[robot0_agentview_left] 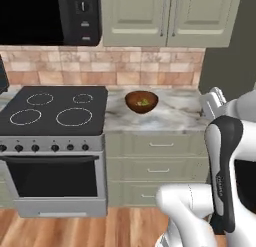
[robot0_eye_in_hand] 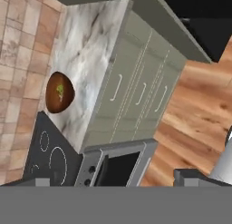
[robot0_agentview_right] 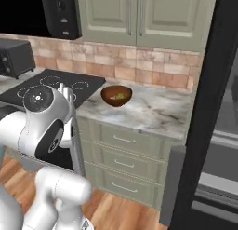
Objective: Place the bowl with the broccoli and garlic on the second highest shelf of the fridge. Place the bowl with the steak and chicken drumstick on the top shelf of the fridge.
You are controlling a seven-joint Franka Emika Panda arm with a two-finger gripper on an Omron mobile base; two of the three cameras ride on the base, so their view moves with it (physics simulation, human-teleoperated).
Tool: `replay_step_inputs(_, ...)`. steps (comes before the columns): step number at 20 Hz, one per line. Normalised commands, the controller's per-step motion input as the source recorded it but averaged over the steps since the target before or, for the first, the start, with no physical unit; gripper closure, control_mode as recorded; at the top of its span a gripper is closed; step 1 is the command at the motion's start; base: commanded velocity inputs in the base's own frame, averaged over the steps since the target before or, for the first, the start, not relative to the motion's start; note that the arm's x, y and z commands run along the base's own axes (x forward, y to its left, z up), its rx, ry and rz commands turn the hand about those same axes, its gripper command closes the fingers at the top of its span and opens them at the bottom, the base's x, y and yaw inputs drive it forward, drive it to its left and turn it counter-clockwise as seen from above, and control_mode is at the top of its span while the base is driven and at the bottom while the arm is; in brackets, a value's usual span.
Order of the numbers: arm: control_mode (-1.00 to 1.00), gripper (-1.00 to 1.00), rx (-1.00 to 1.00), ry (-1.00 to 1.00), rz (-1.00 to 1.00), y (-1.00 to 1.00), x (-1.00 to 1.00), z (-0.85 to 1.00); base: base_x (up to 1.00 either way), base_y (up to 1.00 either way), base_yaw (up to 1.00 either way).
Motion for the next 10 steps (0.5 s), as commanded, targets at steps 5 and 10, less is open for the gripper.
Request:
replay_step_inputs(5, 1.00, -1.00, 0.00, 0.00, 0.00, 0.00, 0.00, 0.00, 1.00, 0.31, -0.23)
replay_step_inputs(10, 1.00, -1.00, 0.00, 0.00, 0.00, 0.00, 0.00, 0.00, 1.00, 0.04, -0.20)
